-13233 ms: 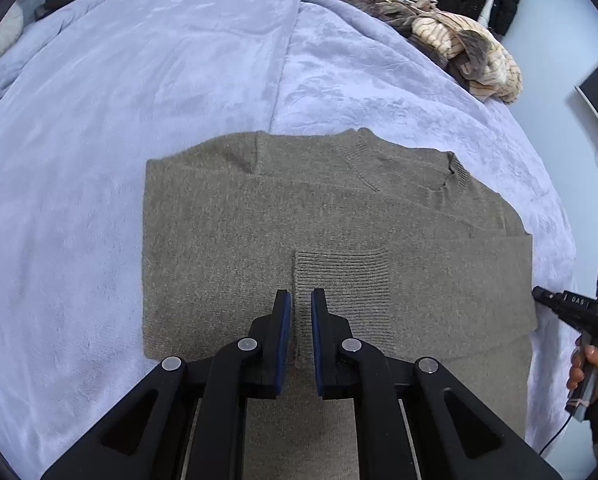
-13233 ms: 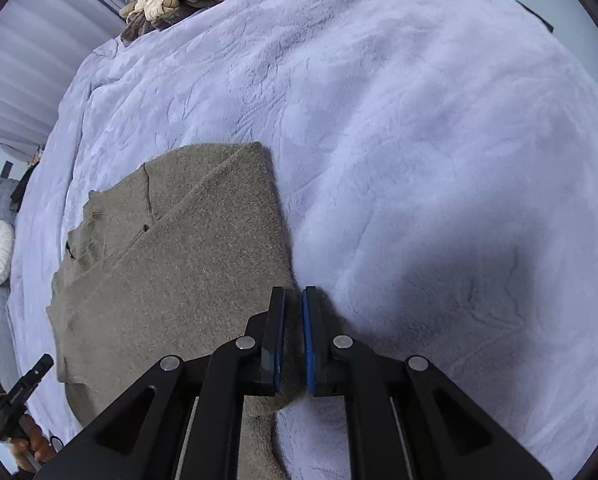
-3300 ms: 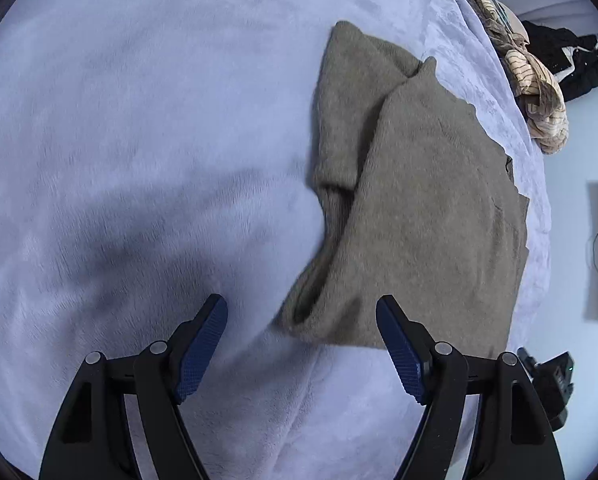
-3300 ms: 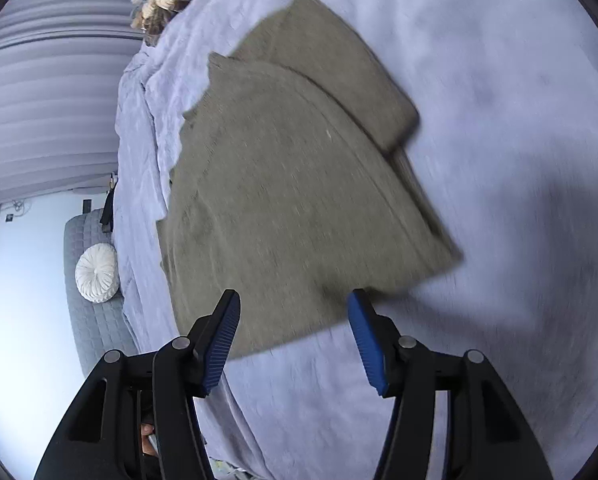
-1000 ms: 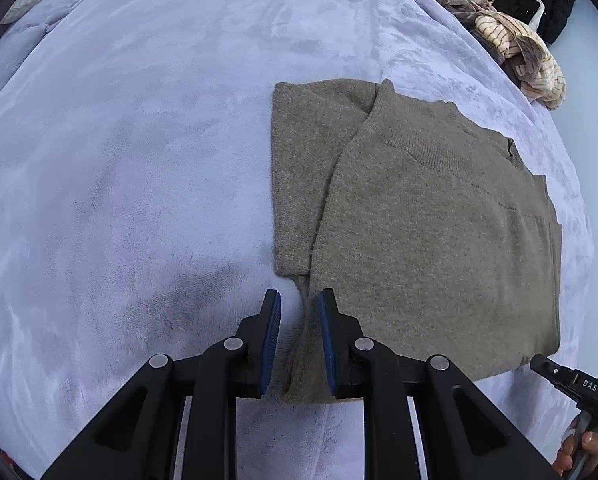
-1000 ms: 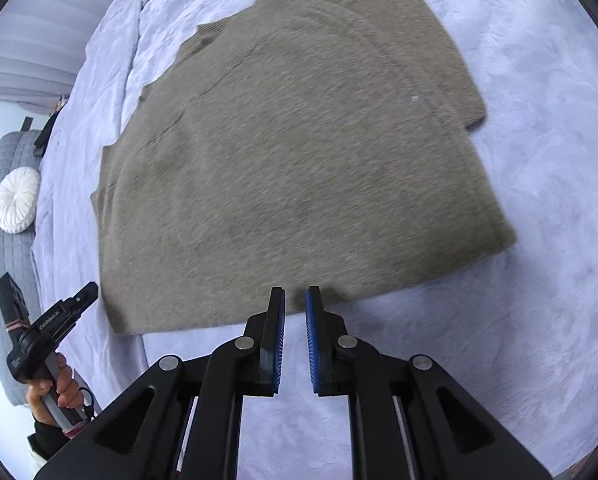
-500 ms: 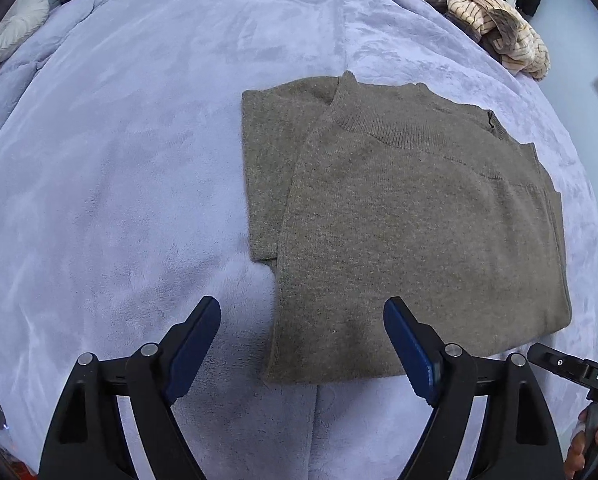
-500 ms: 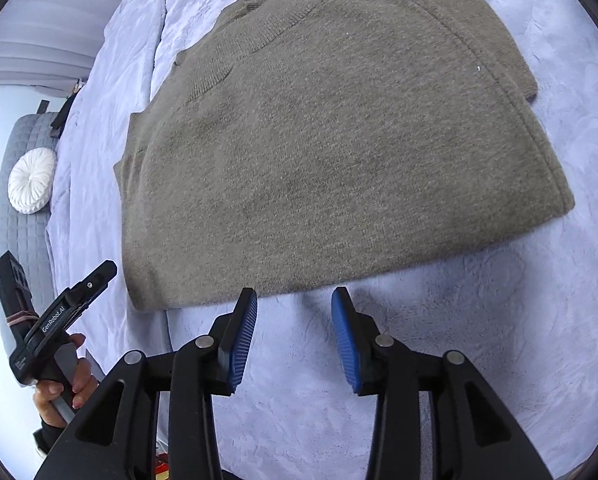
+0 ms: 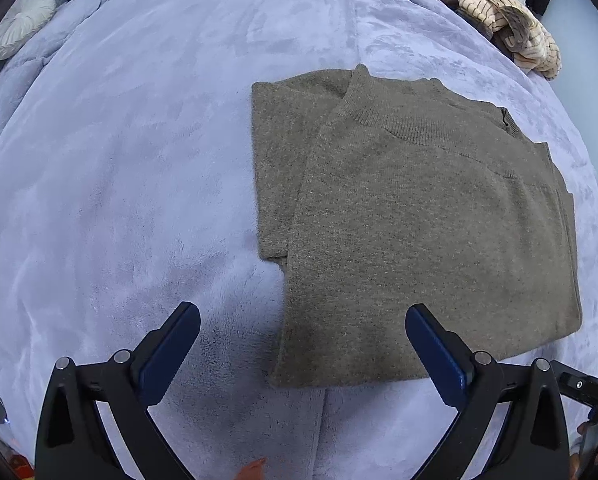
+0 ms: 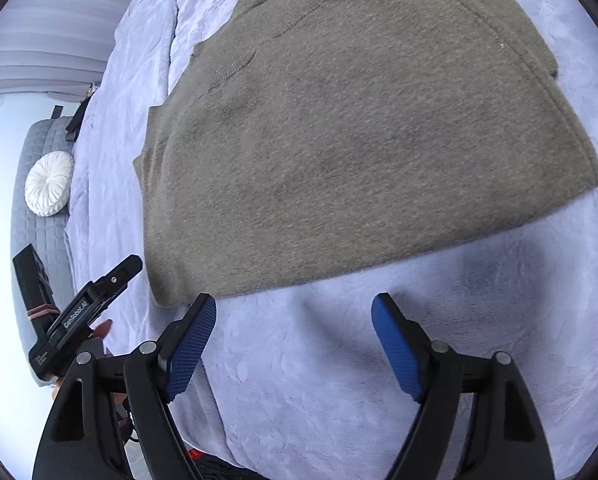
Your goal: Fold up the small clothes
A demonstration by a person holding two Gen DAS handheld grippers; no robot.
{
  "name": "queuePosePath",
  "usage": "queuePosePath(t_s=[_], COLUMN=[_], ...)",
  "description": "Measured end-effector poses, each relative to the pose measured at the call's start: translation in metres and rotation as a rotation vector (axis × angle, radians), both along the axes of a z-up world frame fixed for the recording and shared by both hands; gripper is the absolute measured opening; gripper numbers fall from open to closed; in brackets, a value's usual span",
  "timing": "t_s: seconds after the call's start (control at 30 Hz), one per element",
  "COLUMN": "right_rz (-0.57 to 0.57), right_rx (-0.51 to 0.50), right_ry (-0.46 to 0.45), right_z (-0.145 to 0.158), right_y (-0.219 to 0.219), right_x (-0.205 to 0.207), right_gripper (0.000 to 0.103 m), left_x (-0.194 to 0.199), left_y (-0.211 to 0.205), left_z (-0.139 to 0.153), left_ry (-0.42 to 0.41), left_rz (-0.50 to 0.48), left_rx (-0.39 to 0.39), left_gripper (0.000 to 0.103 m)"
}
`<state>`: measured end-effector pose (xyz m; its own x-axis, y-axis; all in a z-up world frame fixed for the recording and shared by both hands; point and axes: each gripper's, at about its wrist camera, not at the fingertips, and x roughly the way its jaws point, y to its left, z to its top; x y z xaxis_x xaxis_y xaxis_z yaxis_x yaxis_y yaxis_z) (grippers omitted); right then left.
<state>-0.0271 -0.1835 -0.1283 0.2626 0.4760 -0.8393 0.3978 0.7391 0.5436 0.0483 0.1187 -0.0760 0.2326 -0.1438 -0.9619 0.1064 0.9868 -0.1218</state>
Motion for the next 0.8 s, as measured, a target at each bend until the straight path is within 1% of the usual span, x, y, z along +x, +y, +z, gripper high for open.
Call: queuePosePath(t_s=[0.13, 0.2, 0.3, 0.57, 0.8], right_rz=[-0.008, -0.015, -0.022, -0.038, -0.026], right_rx=[0.029, 0.043, 0.058, 0.098, 0.142], right_ry=[0.014, 0.023, 0.036, 0.054, 0.059], right_z=[-0.006, -0.01, -0.014, -0.024, -0.031], right_y=[0.006, 0.008, 0.008, 0.016, 0.034], right_x=[0.001, 0.001, 0.001, 0.005, 0.014], right_gripper=[0.083, 0.083, 0.083, 0.083, 0.083], left_x=[0.004, 0.005, 0.006, 0.009, 0.013], left_y=[0.004, 0.004, 0.005, 0.005, 0.011], left_z=[-0.009, -0.014, -0.018, -0.024, -0.029], left_ry=[0.031, 0.055, 0.075, 0.077, 0.084], left_rz=[0.018, 0.003, 0.006, 0.011, 0.02], left_rx=[0.006, -0.016, -0.031, -0.03, -0.068], left_gripper=[0.103, 0.103, 0.103, 0.103, 0.103])
